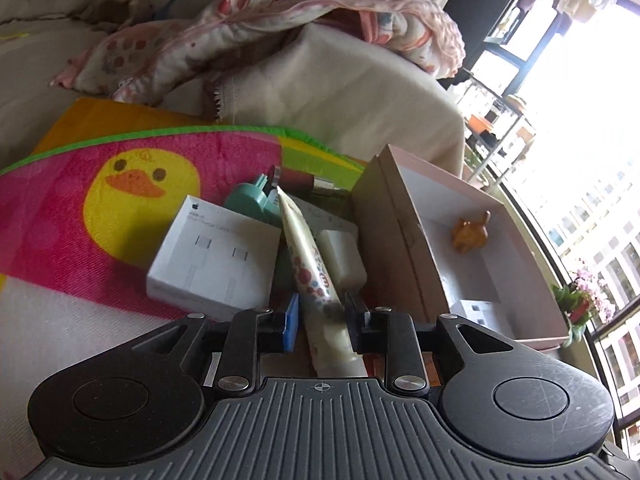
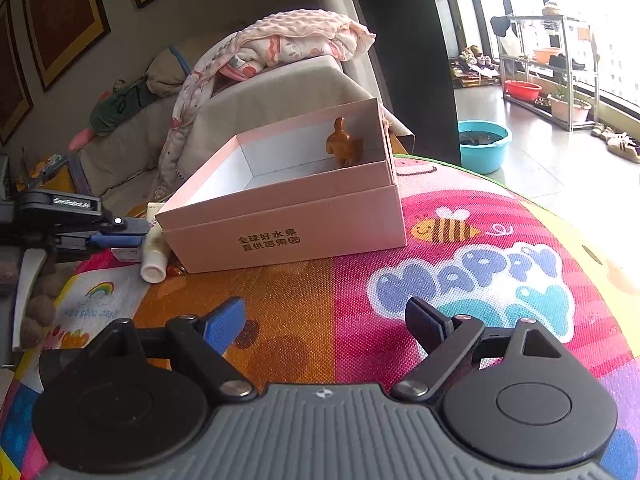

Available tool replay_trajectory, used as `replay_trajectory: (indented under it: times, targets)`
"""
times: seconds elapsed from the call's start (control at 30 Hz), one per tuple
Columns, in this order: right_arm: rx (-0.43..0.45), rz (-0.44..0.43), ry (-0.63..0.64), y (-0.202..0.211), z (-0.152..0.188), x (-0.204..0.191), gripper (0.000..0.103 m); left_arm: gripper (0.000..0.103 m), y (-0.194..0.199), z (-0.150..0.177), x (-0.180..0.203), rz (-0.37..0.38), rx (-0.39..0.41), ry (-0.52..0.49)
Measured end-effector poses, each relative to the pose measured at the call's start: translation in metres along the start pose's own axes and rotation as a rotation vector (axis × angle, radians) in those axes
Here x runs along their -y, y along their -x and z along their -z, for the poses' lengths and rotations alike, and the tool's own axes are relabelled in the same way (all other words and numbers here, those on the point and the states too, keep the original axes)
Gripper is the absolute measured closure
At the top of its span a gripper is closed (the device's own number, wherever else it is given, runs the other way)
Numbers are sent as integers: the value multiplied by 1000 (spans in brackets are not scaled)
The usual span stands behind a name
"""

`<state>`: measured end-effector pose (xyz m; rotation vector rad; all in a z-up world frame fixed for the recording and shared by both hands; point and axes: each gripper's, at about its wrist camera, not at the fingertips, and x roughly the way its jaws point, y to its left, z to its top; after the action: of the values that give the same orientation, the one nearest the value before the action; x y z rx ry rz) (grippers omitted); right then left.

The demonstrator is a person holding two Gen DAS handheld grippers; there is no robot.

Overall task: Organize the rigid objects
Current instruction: 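Grasp the cream lotion tube with the left tool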

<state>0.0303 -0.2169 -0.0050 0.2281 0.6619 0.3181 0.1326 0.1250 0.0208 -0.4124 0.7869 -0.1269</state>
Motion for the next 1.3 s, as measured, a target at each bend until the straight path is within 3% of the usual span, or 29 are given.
replay_trajectory:
  times: [0.17,0.33,0.43,0.6,0.8,1.0,1.1,1.3]
  targets:
    - [-6,-2,-7,-1,0,1,15,73,-11,10,-4,53,-31,-7]
    - [-6,-3,-8,-1,0,1,15,75,19,36,-14,77,-54,-46]
    - [-8,-1,-7,-2,0,1,15,75,41,54,-28,85,-39,-32]
    - [-12,-2,-10,-3,0,1,15,75,53,71,-50,154,7,88]
    - [-20,4,-6,-4,-1,0,15,74,54,78,-50,162,59,78]
    - [-27,10,50,-1,-1,-9,15,74,59,81,-49,152,55,83]
    - [-52,-37,133,6,1,-26,15,74,64,86,-50,155,58,66]
    - [-107,-237,331,16,10,-85,15,74,65,90,-55,180,74,88]
